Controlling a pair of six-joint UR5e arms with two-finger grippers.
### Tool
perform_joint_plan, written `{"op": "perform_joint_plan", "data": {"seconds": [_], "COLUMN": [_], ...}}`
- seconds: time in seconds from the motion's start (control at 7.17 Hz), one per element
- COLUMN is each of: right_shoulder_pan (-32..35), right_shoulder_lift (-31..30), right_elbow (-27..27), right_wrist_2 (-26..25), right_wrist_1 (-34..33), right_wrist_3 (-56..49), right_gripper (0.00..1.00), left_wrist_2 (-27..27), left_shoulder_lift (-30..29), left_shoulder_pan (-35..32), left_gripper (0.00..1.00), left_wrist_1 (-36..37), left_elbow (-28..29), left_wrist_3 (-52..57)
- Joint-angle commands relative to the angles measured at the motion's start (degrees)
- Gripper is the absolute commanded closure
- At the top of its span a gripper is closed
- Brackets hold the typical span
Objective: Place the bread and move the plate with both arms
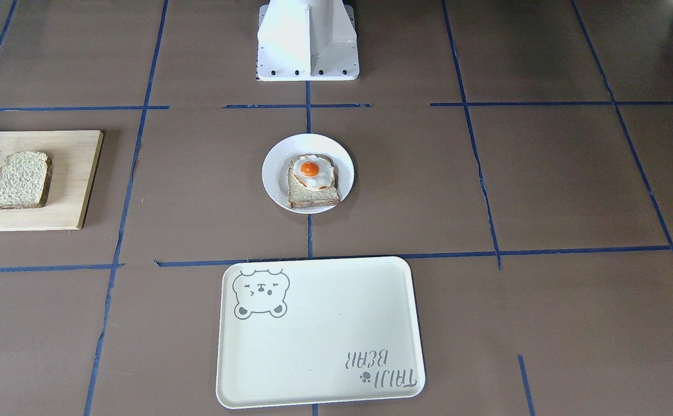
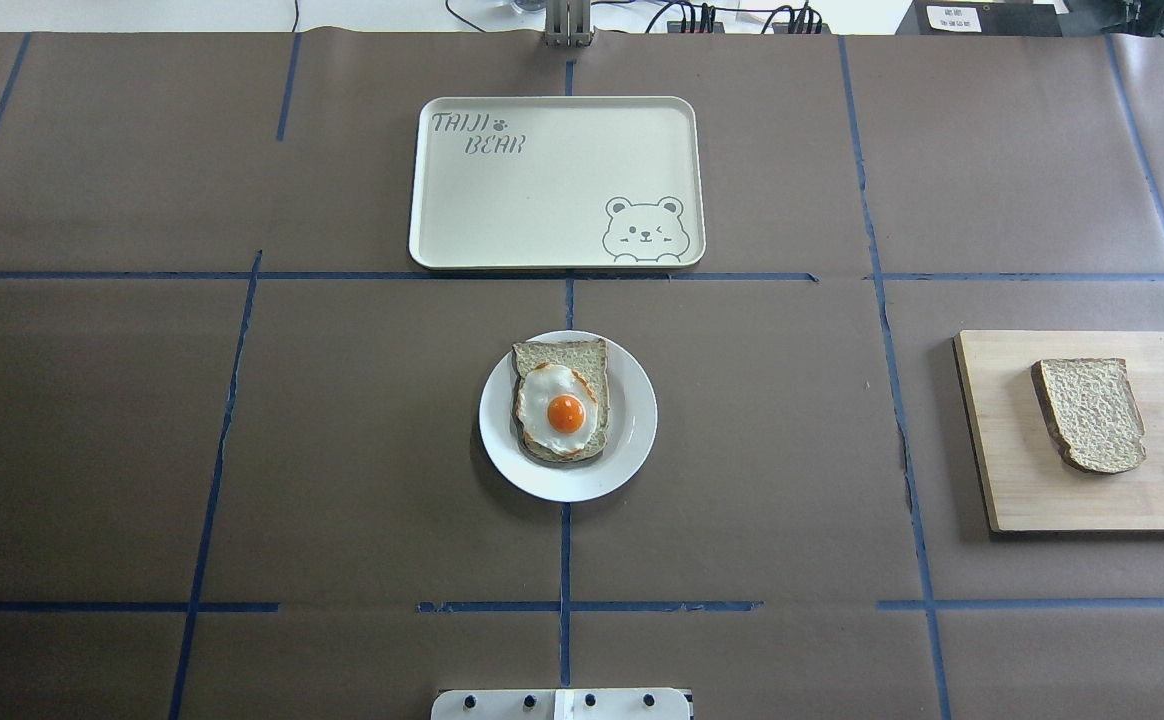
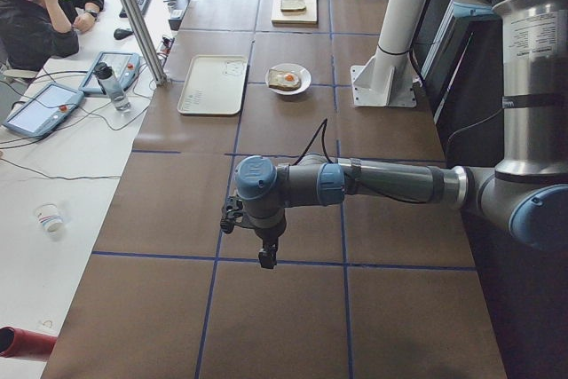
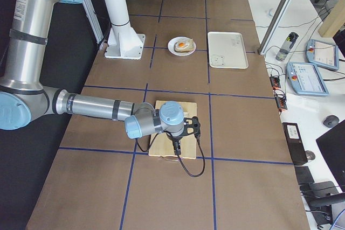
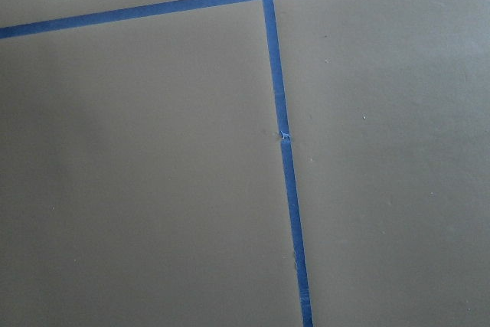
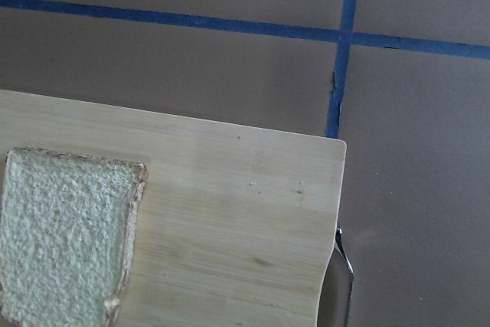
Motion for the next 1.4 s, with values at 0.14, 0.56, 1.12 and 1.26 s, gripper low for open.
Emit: {"op": "perform_joint_plan", "data": {"seconds": [0.14,0.56,1.12,1.26], "right_shoulder_pan": [-11.34,-15.48,-20.07,-20.42], "right_shoulder_lift": [-1.12,-2.00,-0.95,0.27], "right_elbow": [-4.99,-5.26,-5.26,-5.35], "right_wrist_2": [-0.25,-0.60,-4.47,-4.73], "right_wrist_1": [27.08,28.98,28.89,28.89], "right_wrist_3": [27.28,29.28,31.89,34.70], "right_gripper": [0.00,0.03,0.07,0.10], "left_wrist_2": [0.02,0.02,0.02,0.02], "left_shoulder_lift": [0.07,0.16,0.16,0.16], "left_shoulder_pan": [0.08,0.08,0.08,0.08], "left_gripper": [0.00,0.00,0.00,0.00], "left_wrist_1": [0.03,0.03,0.03,0.03], "left_elbow": [-0.10,-0.10,-0.01,-0.01], "left_wrist_3": [0.00,0.00,0.00,0.00]}}
